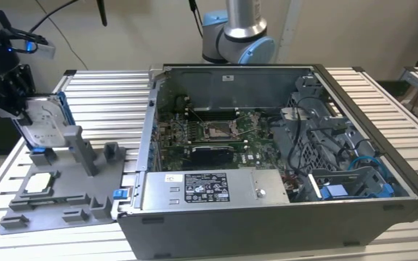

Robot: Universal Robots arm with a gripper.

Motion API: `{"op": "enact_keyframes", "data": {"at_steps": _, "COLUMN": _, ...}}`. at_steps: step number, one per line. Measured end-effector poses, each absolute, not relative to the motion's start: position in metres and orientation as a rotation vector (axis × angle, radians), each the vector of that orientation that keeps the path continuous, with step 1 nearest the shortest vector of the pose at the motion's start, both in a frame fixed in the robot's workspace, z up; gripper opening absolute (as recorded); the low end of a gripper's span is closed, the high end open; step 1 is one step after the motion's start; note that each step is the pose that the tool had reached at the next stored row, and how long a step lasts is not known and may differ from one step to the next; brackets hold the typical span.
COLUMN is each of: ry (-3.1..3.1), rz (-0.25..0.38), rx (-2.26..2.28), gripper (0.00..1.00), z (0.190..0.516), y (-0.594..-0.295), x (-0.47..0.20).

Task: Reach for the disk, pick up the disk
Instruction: 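Pick up the disk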

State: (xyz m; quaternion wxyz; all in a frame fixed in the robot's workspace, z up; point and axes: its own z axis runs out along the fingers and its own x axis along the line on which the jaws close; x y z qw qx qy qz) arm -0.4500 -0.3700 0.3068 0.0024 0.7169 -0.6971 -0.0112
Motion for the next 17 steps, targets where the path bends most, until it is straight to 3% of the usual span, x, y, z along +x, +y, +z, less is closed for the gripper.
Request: {"op": "enact_keyframes", "data": {"at_steps": 17, "ry": -2.186, "rz": -0.035, "rx": 2.249, "gripper": 0.00, "z": 0.333, "y": -0.370, "x": -0.450}}
